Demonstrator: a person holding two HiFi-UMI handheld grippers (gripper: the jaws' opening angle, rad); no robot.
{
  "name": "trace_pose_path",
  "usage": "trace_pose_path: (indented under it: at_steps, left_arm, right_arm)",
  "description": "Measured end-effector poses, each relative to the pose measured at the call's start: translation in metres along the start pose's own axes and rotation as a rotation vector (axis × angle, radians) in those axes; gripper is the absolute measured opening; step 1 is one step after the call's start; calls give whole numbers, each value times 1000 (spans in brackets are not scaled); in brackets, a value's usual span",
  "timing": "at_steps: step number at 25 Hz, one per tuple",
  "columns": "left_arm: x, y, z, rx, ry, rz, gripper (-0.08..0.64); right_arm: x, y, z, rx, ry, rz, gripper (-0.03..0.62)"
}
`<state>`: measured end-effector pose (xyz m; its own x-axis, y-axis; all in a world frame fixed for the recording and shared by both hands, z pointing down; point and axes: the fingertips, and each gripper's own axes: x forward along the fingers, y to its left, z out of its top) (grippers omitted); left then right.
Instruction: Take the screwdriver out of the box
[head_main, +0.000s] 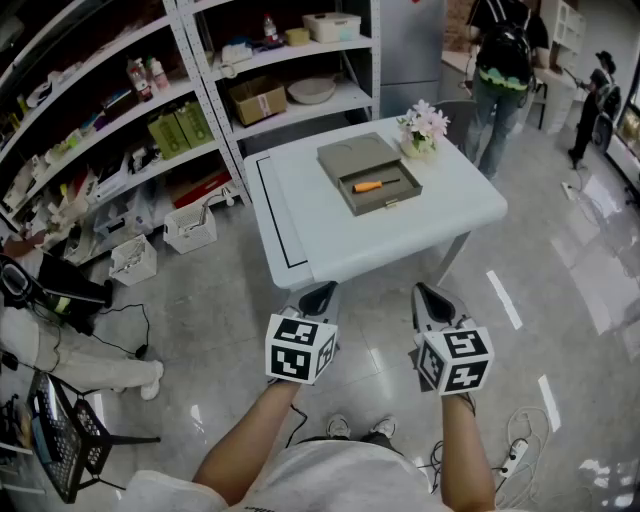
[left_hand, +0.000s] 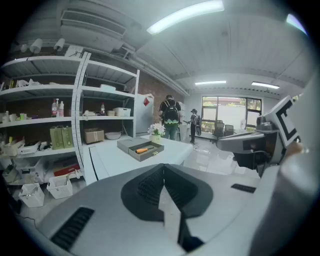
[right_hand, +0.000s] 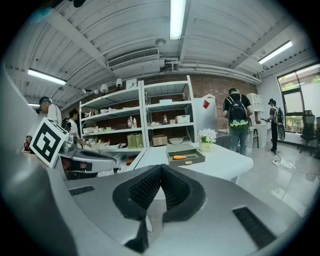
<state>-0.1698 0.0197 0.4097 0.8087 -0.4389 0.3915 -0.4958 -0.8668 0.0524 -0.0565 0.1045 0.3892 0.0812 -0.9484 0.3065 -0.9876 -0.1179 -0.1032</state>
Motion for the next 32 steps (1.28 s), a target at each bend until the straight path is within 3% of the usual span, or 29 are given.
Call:
trace_pose_path:
  at_steps: [21,32]
  left_arm:
    - [27,45,3,-7,-15,-49,6]
    - [90,45,19,-25,-9,-31,6]
  right_arm:
    - [55,16,10,-63,5,-32,23]
    - [97,-34,16,-67,16,6,60]
